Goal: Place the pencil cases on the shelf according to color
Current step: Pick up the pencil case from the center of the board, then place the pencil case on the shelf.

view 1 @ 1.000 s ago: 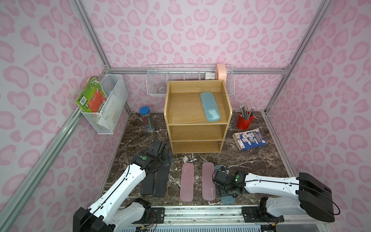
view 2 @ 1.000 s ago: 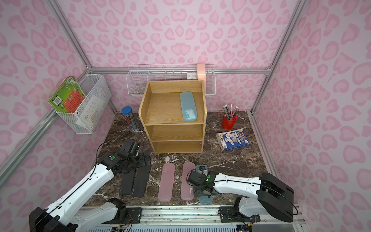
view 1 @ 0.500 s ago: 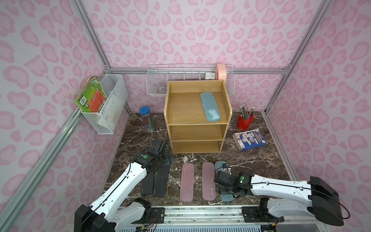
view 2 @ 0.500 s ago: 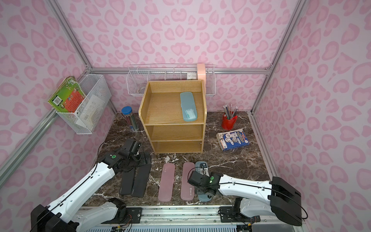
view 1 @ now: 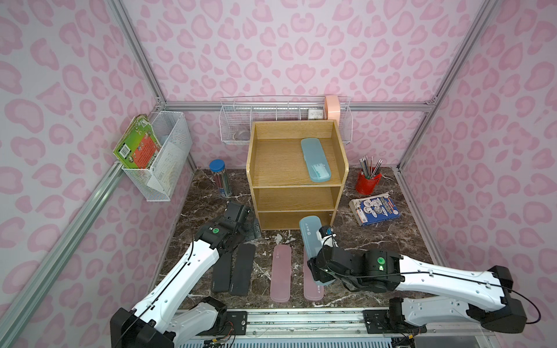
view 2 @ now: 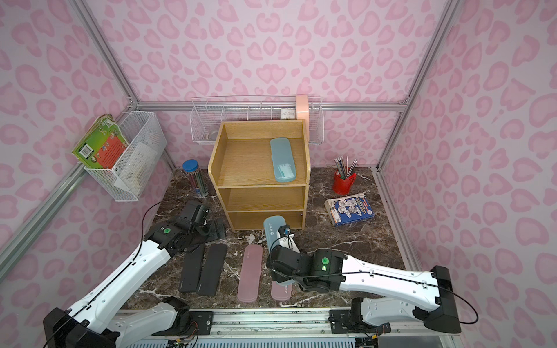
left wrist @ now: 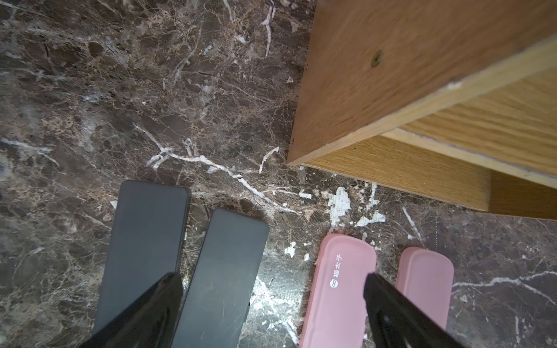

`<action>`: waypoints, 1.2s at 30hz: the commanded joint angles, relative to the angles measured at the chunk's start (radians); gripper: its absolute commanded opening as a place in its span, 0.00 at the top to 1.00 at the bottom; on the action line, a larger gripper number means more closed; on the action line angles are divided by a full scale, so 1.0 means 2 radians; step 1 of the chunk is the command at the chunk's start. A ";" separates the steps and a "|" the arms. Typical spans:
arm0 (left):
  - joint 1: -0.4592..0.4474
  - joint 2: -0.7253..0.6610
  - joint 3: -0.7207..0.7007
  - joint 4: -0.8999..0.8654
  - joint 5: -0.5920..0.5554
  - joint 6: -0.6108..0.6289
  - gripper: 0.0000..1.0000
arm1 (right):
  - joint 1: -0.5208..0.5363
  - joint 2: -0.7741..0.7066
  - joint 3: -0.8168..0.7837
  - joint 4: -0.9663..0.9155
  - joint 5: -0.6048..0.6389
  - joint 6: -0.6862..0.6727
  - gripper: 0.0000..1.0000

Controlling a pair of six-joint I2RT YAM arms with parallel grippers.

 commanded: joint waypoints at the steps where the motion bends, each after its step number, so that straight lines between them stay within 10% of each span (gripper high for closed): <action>1: 0.002 -0.004 0.005 -0.012 -0.012 0.005 0.01 | 0.003 0.028 0.056 -0.012 0.039 -0.051 0.39; 12: 0.012 -0.017 0.009 -0.012 -0.020 0.017 0.01 | -0.107 0.046 0.163 0.112 -0.002 -0.186 0.40; 26: 0.015 -0.012 -0.004 0.008 0.009 0.014 0.01 | -0.252 0.327 0.512 0.041 -0.043 -0.254 0.39; 36: 0.015 -0.016 -0.003 0.005 0.017 0.029 0.01 | -0.264 0.372 0.543 0.037 -0.055 -0.228 0.14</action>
